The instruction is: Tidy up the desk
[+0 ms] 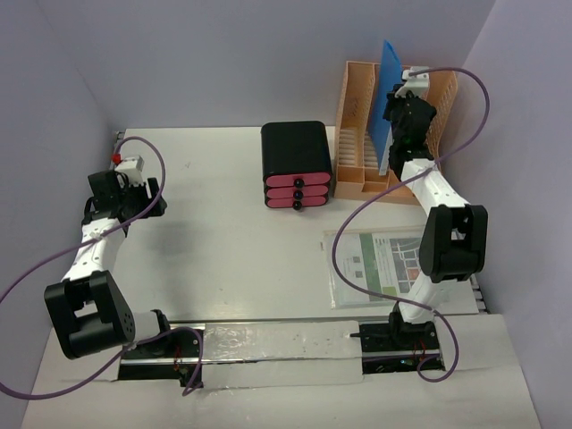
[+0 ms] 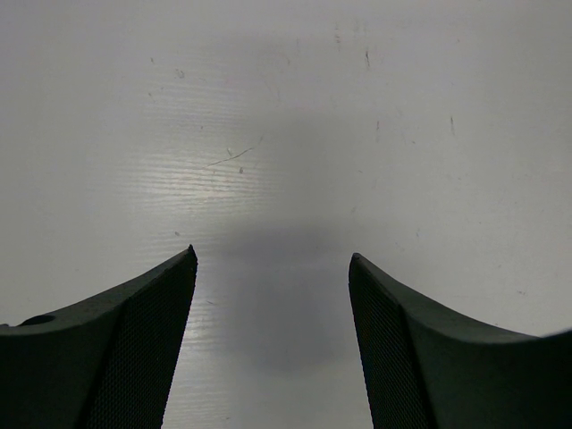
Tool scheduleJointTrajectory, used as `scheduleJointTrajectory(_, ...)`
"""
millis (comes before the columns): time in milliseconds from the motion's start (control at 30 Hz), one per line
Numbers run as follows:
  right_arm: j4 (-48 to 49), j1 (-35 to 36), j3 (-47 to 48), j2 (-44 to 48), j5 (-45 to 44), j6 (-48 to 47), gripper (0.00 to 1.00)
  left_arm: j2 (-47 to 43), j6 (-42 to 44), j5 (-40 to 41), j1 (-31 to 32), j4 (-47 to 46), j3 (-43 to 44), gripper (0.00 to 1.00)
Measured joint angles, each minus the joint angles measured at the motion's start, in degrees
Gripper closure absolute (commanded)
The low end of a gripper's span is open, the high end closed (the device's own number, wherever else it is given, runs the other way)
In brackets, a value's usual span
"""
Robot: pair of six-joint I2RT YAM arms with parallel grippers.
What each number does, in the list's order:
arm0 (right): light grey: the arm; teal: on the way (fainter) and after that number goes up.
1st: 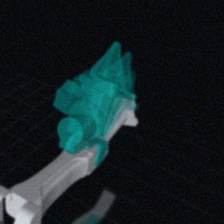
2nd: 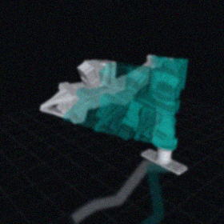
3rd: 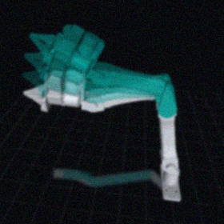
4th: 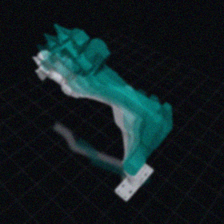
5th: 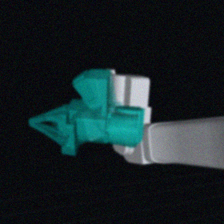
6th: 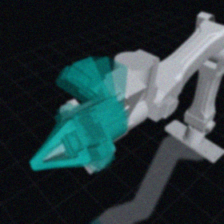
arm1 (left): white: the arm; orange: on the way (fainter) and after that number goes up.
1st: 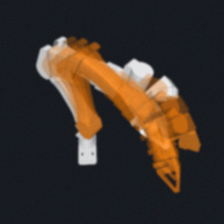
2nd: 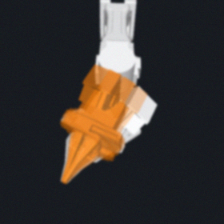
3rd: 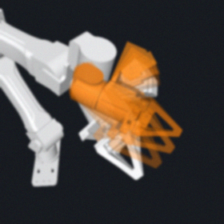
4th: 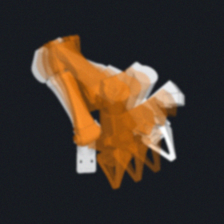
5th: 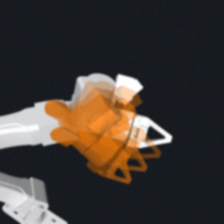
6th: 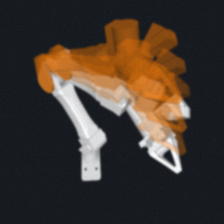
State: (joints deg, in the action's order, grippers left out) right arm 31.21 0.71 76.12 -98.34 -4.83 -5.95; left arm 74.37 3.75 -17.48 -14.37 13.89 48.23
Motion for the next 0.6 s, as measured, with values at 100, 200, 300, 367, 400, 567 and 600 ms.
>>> scheduleJointTrajectory(100,-1.96,0.01,0.58,-0.08,1.42,-0.41,1.00,0.02,0.02,-0.13,-0.04,-0.02,0.02,0.25)
scheduleJointTrajectory(200,-0.32,0.03,-0.80,0.50,2.63,-0.84,1.00,0.02,0.02,-0.18,-0.07,-0.02,0.01,0.25)
scheduleJointTrajectory(300,3.92,0.02,-4.91,2.65,3.49,-1.12,1.00,0.02,0.04,-0.38,-0.07,-0.02,0.02,0.25)
scheduleJointTrajectory(367,5.97,0.00,-7.19,4.15,3.82,-0.90,1.00,0.02,0.02,-0.49,-0.07,-0.02,0.02,0.25)
scheduleJointTrajectory(400,7.13,0.00,-8.27,4.76,3.83,-0.65,1.00,0.02,0.02,-0.51,-0.07,-0.01,0.02,0.25)
scheduleJointTrajectory(567,14.21,0.00,-11.90,6.39,3.72,1.31,1.00,0.15,0.02,-0.56,-0.07,0.00,0.02,0.25)
scheduleJointTrajectory(600,15.75,0.00,-12.06,6.39,3.62,1.75,1.00,0.17,0.02,-0.58,-0.07,0.00,0.02,0.25)
